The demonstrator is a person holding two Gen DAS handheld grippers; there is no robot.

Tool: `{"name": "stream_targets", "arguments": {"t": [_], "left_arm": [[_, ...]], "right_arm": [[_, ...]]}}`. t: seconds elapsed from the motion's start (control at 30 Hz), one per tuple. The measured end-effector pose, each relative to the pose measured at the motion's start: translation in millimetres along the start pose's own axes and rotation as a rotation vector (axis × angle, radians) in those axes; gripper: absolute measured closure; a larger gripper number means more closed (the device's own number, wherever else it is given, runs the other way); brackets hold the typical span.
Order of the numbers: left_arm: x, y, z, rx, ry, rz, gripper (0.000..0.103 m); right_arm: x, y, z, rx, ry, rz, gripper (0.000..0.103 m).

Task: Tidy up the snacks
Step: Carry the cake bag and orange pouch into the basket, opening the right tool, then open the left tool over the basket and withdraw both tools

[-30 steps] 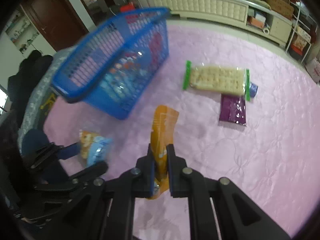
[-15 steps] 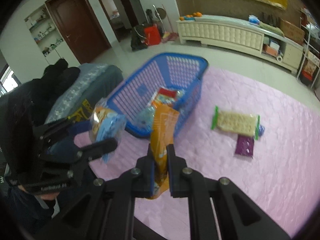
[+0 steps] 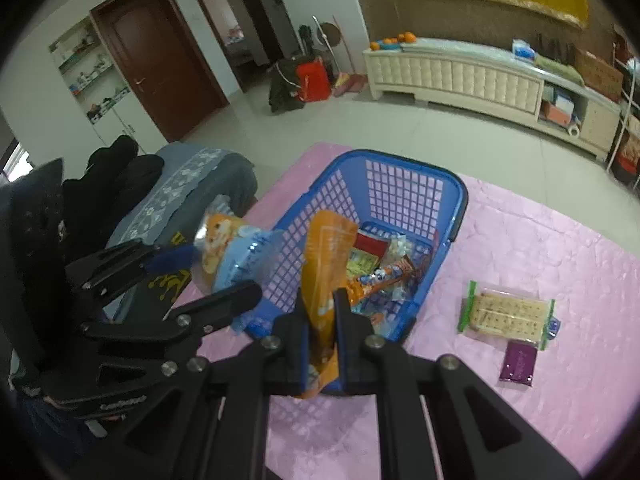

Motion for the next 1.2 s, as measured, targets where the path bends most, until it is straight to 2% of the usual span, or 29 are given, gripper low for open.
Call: {"name": "stream_targets", "arguments": {"t": [0.23,0.37,0.4,0.43,0.47,0.5,0.53,0.6,0.87,1.03,1.2], "left_arm": [[-4.8,-17.6,16.5,0.019,0.014,0.01,0.05],[-6.2,-26.3,25.2,0.025,0.025,0.02,0.05],[-5.0,-28.3,26.3,0.026,0.029,0.026,0.05],[-4.0,-29.7,27.1,0.026,0.031,0.03,0.05],[-2.7,-29.9,26.7,0.023,0.031,0.034,0.05],[-2.3,-29.9,26.5,0.02,0.033,0.037,0.05],[-1.8,-30.0,26.6,0.018,0.035,0.039,0.05],[-1.2,-28.7,25.7,0.018,0.039,0.044,0.05],[-12.1,-26.2,6.7,0.035,0.018,0.049,0.05],[-18.0,-41.0,-9.5,0.038,-0.028,0.07,0.05],[-23.8,-59.7,-16.0,0.067,-0.026,0.094,0.05]], "right_arm": [[-16.2,-32.2,-12.4,0.049,-0.042,0.024,0.088],[-21.0,-41.9,-21.3,0.113,-0.049,0.013,0.079],[-21.4,-44.7,-23.6,0.108,-0.052,0.025,0.07],[-20.9,-46.6,-25.6,0.125,-0.054,0.032,0.05],[-20.5,-46.1,-27.0,0.15,-0.054,0.025,0.039],[-20.0,-44.3,-27.9,0.156,-0.058,0.014,0.023],[-19.3,-41.3,-29.3,0.154,-0.067,-0.001,0.018],[-17.4,-32.7,-31.1,0.159,-0.077,-0.026,0.018],[-6.3,-16.5,-41.7,0.187,-0.085,-0.027,0.013],[-0.4,-9.3,-53.0,0.224,-0.089,-0.035,0.011],[2.7,-6.4,-71.1,0.262,-0.097,-0.038,0.011]]}}
Point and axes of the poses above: each gripper's, at about its wrist camera, not at the fingertips, and y roughly against the way its jaws point, z to its left, x to its underside, the point moved 1 cm from there along -y, roughly the way its jaws point, and after that the axes turned 8 degrees about -y, right-handed, at the moved point
